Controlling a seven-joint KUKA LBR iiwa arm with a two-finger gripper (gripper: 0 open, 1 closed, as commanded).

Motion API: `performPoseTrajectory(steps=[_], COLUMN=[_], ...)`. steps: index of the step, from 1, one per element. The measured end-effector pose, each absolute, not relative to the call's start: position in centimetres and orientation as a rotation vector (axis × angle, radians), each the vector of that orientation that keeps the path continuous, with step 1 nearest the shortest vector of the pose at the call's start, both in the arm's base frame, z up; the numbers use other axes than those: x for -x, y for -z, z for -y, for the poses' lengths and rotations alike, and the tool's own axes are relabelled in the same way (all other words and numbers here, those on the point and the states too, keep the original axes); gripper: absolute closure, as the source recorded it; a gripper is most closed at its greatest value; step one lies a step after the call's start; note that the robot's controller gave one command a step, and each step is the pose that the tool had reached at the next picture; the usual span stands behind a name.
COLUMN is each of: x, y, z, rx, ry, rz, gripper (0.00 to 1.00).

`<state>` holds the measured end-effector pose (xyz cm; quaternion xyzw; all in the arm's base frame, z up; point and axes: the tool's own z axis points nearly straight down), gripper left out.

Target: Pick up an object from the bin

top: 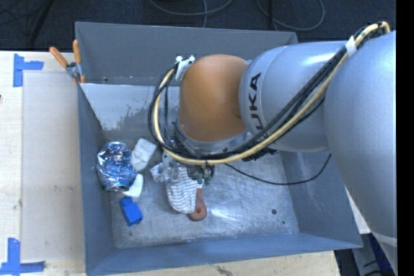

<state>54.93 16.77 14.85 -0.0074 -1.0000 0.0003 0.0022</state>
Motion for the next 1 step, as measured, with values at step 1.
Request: performPoseTrajectory(steps=[1], x=[-54.68], y=[-15.57], z=[-16.49], rx=[0.038], ry=[-0.003], rz=[3.134], gripper=[1.0])
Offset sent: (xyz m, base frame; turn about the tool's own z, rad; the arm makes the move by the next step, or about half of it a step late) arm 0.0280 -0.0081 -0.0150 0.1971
